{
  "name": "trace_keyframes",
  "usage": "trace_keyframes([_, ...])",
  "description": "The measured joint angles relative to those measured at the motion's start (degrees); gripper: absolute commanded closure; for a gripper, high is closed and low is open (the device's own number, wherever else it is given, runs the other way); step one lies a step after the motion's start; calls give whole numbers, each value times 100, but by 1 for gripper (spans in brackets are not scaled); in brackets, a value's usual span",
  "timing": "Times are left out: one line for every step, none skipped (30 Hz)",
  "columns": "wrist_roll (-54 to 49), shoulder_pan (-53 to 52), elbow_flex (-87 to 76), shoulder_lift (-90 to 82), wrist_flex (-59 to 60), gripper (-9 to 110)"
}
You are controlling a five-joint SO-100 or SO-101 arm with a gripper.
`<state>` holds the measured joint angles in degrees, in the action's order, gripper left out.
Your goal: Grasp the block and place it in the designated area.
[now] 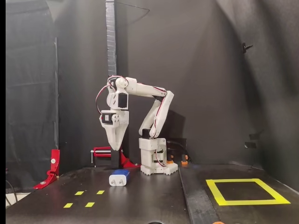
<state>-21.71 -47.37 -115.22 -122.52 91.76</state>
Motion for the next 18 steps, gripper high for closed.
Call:
trace_keyframes([-26, -9, 0, 0, 0, 102])
trace_keyframes([-35, -9, 0, 0, 0, 102])
trace_keyframes([-44, -9, 0, 18, 0, 102])
trace_keyframes([-97, -9, 0, 26, 0, 102])
trace_keyframes([-167, -9, 0, 35, 26, 102])
trace_keyframes([-264, -9, 0, 35, 44, 102])
trace_keyframes([-431, -9, 0, 35, 44, 101])
trace_keyframes([-738, -9, 0, 35, 53, 101])
trace_keyframes([-1125, -9, 0, 35, 62, 101])
trace_keyframes([-1468, -9, 0, 35, 105, 101])
trace_keyframes([-1960, -9, 0, 35, 176, 101])
trace_keyframes([-2479, -9, 0, 35, 176, 101])
trace_keyframes([-2927, -9, 0, 35, 167, 101])
trace_keyframes([-3366, -9, 0, 35, 167, 101])
trace_keyframes([-3832, -9, 0, 35, 176, 101])
trace_keyframes([-4228, -9, 0, 35, 132, 101])
trace_keyframes([-4632, -9, 0, 35, 105, 101])
trace_keyframes([-5063, -9, 0, 35, 88, 101])
